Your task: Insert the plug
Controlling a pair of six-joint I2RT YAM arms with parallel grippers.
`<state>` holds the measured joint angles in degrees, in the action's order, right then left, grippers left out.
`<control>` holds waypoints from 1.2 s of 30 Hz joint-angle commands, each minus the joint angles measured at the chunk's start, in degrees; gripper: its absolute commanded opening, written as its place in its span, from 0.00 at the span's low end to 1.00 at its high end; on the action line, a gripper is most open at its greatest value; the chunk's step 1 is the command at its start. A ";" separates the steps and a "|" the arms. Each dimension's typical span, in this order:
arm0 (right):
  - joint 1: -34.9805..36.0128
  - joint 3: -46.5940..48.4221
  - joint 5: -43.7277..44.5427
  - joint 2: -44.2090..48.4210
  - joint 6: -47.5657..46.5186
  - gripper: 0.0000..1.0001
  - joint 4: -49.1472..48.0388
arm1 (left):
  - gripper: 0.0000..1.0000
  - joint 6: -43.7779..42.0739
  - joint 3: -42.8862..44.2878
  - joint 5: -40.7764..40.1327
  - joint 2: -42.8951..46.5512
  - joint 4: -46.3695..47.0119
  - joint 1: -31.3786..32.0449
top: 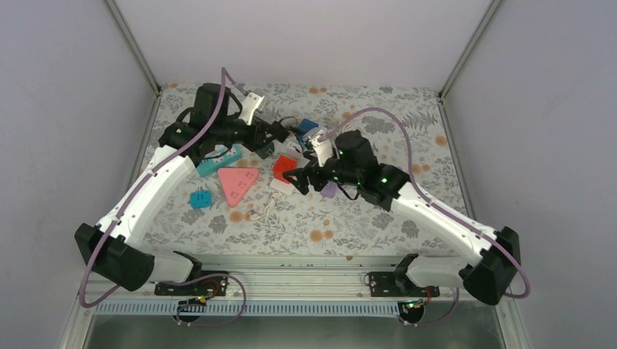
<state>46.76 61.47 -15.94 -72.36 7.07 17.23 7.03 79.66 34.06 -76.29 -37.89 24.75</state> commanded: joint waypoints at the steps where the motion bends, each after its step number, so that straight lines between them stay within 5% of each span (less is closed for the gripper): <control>1: -0.72 -2.41 3.60 6.95 6.23 1.00 -1.94 | 0.17 -9.27 3.07 -12.62 -3.57 -0.18 -4.69; 11: -1.41 -9.20 -0.27 15.52 9.55 1.00 -3.01 | 0.16 -11.61 11.80 -17.15 -17.66 0.78 -19.88; 15: -1.41 -11.96 -0.50 16.92 10.03 1.00 -3.83 | 0.15 -19.36 8.11 -23.79 -22.07 2.86 -20.27; 24: -1.49 -13.77 0.50 18.03 8.90 1.00 -2.68 | 0.06 -32.68 -2.64 -23.46 -24.45 3.93 -20.27; 36: -1.50 -12.87 0.24 15.90 9.18 1.00 -2.12 | 0.05 -40.20 -6.77 -21.79 -22.70 5.21 -20.35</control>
<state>45.65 48.31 -15.73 -56.69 16.08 15.31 -29.54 73.67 11.29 -99.11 -34.74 4.38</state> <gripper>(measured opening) 0.998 0.271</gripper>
